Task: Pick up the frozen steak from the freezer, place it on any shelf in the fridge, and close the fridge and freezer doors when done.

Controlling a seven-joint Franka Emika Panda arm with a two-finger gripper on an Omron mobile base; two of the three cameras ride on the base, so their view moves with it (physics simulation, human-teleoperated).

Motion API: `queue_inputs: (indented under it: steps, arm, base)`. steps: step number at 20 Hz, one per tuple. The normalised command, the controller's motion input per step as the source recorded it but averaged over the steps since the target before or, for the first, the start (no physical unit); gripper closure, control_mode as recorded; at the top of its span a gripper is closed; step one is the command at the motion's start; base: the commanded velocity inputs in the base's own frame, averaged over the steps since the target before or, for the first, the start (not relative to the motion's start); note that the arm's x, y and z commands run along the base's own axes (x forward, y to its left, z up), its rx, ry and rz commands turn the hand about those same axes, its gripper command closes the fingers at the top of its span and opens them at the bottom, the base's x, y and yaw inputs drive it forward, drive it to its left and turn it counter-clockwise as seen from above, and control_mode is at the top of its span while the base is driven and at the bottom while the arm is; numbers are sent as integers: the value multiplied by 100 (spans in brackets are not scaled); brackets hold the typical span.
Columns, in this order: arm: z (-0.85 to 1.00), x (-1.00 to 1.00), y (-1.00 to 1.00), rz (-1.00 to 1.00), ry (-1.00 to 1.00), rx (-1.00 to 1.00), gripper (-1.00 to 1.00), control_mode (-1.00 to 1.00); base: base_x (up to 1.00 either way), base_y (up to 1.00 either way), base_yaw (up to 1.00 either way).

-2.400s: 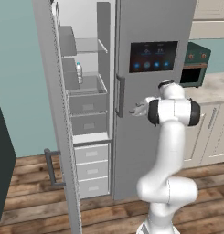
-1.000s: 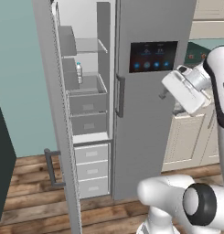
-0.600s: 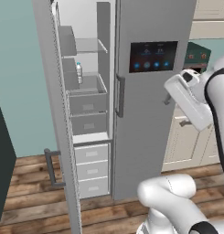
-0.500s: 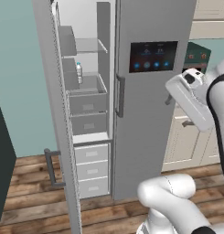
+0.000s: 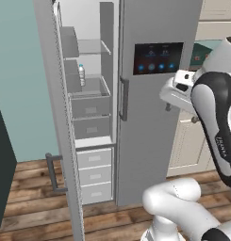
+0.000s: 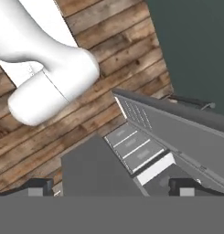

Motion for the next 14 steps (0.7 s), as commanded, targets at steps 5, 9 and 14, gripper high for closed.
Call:
queue_inputs:
  steps: [5,9,14]
  arm:
    - [-21,-2,-1,26,-11,-36,-100,-100]
    - [-75,0,-1,17,-38,-24,-100,-100]
    - [-5,0,0,1,-9,0,-100,-100]
  base:
    - [0,0,0]
    - [0,0,0]
    - [0,0,0]
